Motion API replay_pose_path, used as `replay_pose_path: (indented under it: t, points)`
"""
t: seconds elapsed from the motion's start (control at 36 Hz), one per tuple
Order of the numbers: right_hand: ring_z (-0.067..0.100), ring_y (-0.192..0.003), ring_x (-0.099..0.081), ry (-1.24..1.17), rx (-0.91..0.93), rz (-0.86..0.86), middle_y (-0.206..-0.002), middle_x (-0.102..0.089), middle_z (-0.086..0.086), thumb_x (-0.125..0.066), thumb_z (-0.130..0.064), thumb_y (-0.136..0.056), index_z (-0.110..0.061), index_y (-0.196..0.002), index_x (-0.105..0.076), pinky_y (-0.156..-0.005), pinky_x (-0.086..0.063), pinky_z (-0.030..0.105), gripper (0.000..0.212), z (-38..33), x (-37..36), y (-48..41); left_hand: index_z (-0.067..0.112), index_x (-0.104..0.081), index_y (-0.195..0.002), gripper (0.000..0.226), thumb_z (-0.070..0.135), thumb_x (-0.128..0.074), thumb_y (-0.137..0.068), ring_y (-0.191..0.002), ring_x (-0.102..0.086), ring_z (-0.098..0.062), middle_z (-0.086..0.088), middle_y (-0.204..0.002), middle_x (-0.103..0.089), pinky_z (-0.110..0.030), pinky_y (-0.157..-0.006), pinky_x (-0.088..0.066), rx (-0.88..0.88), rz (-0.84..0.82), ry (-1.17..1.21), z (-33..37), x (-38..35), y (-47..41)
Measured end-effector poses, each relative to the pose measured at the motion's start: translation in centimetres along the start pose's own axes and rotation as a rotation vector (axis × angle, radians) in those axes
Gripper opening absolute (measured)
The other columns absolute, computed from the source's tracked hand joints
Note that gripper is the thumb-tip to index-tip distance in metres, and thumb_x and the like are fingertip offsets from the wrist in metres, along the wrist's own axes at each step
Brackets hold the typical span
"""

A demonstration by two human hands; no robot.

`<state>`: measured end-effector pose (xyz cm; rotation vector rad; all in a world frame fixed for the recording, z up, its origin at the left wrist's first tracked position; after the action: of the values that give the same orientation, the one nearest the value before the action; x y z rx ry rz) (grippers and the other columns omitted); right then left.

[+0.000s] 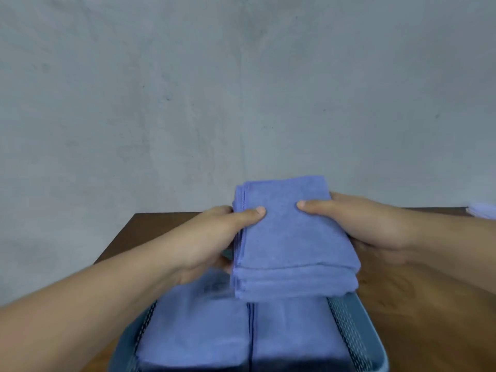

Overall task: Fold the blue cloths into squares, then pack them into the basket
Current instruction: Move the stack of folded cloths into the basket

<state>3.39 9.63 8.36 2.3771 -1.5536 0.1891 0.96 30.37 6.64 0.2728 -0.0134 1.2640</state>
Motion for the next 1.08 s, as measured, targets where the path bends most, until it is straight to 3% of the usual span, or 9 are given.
replay_pose_path:
  t: [0.08, 0.44, 0.56, 0.64, 0.75, 0.83, 0.94, 1.03, 1.08]
  points:
    - [0.019, -0.094, -0.079, 0.124, -0.147, -0.039, -0.107, -0.081, -0.008, -0.066, -0.048, -0.101, -0.038, -0.122, -0.071, -0.069, -0.064, 0.042, 0.024, 2.2, -0.3, 2.0, 0.024, -0.073, -0.125, 0.032, 0.044, -0.059, -0.106, -0.108, -0.077, -0.026, 0.001, -0.114, -0.08, -0.052, -0.099, -0.06, 0.119, 0.003, -0.049, -2.0, -1.6, 1.1]
    - [0.023, -0.092, -0.08, 0.437, -0.226, -0.172, -0.112, -0.079, -0.003, -0.065, -0.056, -0.098, -0.027, -0.131, -0.069, -0.071, -0.065, 0.031, 0.044, 3.5, -0.6, 2.6, 0.016, -0.069, -0.127, 0.029, 0.034, -0.053, -0.111, -0.103, -0.078, -0.025, -0.004, -0.113, -0.08, -0.039, -0.081, -0.064, 0.281, -0.112, -0.179, -4.2, -3.8, 1.6]
    - [0.017, -0.075, -0.079, 0.847, -0.253, -0.208, -0.085, -0.081, 0.002, -0.052, -0.081, -0.091, -0.022, -0.117, -0.072, -0.076, -0.061, 0.024, 0.067, 3.2, -1.1, 2.5, 0.01, -0.07, -0.12, 0.025, 0.03, -0.06, -0.108, -0.085, -0.079, -0.019, -0.005, -0.101, -0.082, -0.033, -0.071, -0.063, 0.264, -0.045, -0.232, -4.7, -3.5, 1.3]
    - [0.01, -0.068, -0.074, 1.173, -0.097, -0.076, -0.067, -0.076, -0.003, -0.049, -0.085, -0.089, -0.02, -0.114, -0.07, -0.071, -0.056, 0.025, 0.072, 1.4, 0.0, 2.2, 0.012, -0.064, -0.129, 0.031, 0.032, -0.064, -0.106, -0.095, -0.08, -0.023, -0.007, -0.113, -0.079, -0.041, -0.081, -0.066, 0.243, -0.03, -0.224, -5.1, -3.4, 0.9]
    - [0.0, -0.094, -0.058, 1.296, 0.299, 0.114, -0.108, -0.064, -0.018, -0.062, -0.074, -0.087, -0.04, -0.131, -0.056, -0.087, -0.049, 0.028, 0.056, -2.2, 0.8, 2.4, 0.01, -0.062, -0.132, 0.034, 0.032, -0.063, -0.106, -0.09, -0.08, -0.022, -0.005, -0.115, -0.077, -0.042, -0.085, -0.066, 0.22, -0.012, -0.245, -5.6, -3.2, 0.6]
    - [-0.003, -0.109, -0.053, 1.197, 0.426, -0.193, -0.122, -0.055, -0.022, -0.072, -0.061, -0.09, -0.049, -0.136, -0.054, -0.093, -0.045, 0.022, 0.051, -1.5, -1.6, 3.0, 0.012, -0.065, -0.13, 0.028, 0.027, -0.062, -0.107, -0.083, -0.079, -0.02, 0.0, -0.102, -0.078, -0.042, -0.089, -0.064, 0.189, -0.029, -0.262, -5.7, -2.8, 1.1]
    - [-0.003, -0.125, -0.041, 1.226, 0.393, -0.48, -0.14, -0.044, -0.022, -0.072, -0.059, -0.093, -0.046, -0.151, -0.045, -0.103, -0.035, 0.015, 0.065, 1.0, -4.1, 3.1, 0.026, -0.056, -0.135, 0.042, 0.042, -0.069, -0.098, -0.11, -0.073, -0.022, 0.003, -0.115, -0.071, -0.046, -0.101, -0.059, 0.046, 0.0, -0.56, -4.7, -1.0, 2.6]
    - [-0.005, -0.132, -0.033, 1.213, 0.353, -0.542, -0.153, -0.034, -0.023, -0.068, -0.063, -0.093, -0.048, -0.159, -0.034, -0.103, -0.028, 0.01, 0.076, 2.1, -4.3, 2.5, 0.049, -0.033, -0.149, 0.059, 0.065, -0.055, -0.097, -0.131, -0.047, 0.008, 0.033, -0.142, -0.044, -0.025, -0.113, -0.041, -0.192, 0.115, -1.047, -2.6, -0.7, 4.8]
    - [0.004, -0.144, -0.027, 1.242, 0.302, -0.577, -0.165, -0.021, -0.019, -0.065, -0.069, -0.092, -0.053, -0.162, -0.023, -0.114, -0.028, 0.023, 0.083, 2.9, -4.0, 2.3, 0.051, -0.014, -0.159, 0.074, 0.079, -0.04, -0.095, -0.152, -0.016, 0.007, 0.035, -0.16, -0.017, -0.023, -0.123, -0.024, -0.236, 0.081, -1.236, -2.9, -1.3, 5.5]
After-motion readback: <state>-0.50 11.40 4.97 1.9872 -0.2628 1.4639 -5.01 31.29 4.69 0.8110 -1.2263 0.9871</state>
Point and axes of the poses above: each hand's wrist, its own y-axis away from the middle knuckle, its own x-axis out of the back of the hand, z = x × y, the point moved 6 cm from there along -y, towards the middle knuckle
